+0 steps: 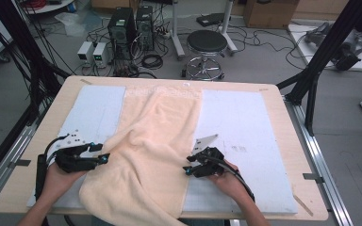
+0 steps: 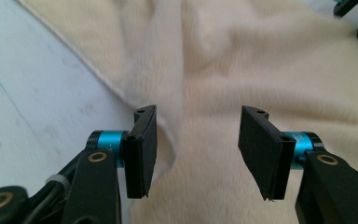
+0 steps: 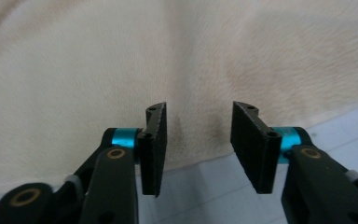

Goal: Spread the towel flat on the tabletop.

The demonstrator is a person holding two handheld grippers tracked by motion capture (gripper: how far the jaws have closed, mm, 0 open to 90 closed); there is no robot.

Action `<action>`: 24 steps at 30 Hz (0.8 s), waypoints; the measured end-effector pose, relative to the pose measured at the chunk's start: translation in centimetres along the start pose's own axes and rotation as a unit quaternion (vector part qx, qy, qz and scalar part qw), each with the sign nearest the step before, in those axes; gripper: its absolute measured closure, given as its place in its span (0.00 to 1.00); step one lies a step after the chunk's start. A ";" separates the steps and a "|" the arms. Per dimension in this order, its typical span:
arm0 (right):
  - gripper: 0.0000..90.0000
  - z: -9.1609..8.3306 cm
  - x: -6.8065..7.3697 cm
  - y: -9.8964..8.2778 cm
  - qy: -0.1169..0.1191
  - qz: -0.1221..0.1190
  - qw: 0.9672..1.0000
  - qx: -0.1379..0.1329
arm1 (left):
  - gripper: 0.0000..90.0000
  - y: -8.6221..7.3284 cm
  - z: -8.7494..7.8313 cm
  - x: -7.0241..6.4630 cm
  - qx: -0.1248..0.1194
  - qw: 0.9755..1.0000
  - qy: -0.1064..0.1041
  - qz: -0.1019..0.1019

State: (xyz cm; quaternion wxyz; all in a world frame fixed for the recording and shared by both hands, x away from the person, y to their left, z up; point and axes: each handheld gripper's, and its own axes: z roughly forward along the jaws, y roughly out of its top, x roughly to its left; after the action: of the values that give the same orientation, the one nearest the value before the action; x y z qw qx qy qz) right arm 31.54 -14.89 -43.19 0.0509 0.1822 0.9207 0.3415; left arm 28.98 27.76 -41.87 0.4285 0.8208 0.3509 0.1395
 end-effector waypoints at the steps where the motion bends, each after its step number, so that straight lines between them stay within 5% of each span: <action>1: 0.72 0.1 0.1 0.0 -0.001 -0.004 1.000 -0.005 | 0.52 -0.4 0.3 0.2 0.012 1.000 -0.004 -0.002; 3: 0.91 0.1 -0.2 0.0 0.008 -0.003 1.000 -0.007 | 0.62 -1.2 1.0 0.4 0.029 0.999 -0.016 -0.009; 4: 0.94 0.1 -0.3 -0.1 0.016 0.003 1.000 -0.008 | 0.73 -1.4 1.3 0.5 0.034 0.999 -0.019 -0.010; 9: 0.97 -1.0 -0.9 -0.6 0.032 0.002 0.999 -0.008 | 0.95 -1.0 1.2 0.5 0.033 0.999 -0.020 -0.012; 13: 0.97 -3.1 -1.1 -1.7 0.012 0.000 1.000 -0.013 | 0.97 -0.1 0.8 0.1 0.013 0.999 -0.027 -0.021; 20: 0.97 -8.0 -2.6 -4.5 -0.031 0.039 0.998 -0.034 | 0.98 1.1 0.5 -1.7 -0.013 0.998 -0.049 -0.026; 24: 0.94 -8.6 -3.4 -5.7 -0.037 0.061 0.997 -0.036 | 0.98 0.6 0.4 -1.9 -0.002 0.999 -0.041 -0.028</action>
State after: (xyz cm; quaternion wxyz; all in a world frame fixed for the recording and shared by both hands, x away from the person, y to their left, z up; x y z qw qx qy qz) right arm 31.13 -25.35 -40.42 0.0707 0.2481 0.8926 0.3698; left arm 28.10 26.00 -41.49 0.4479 0.8147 0.3560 0.0941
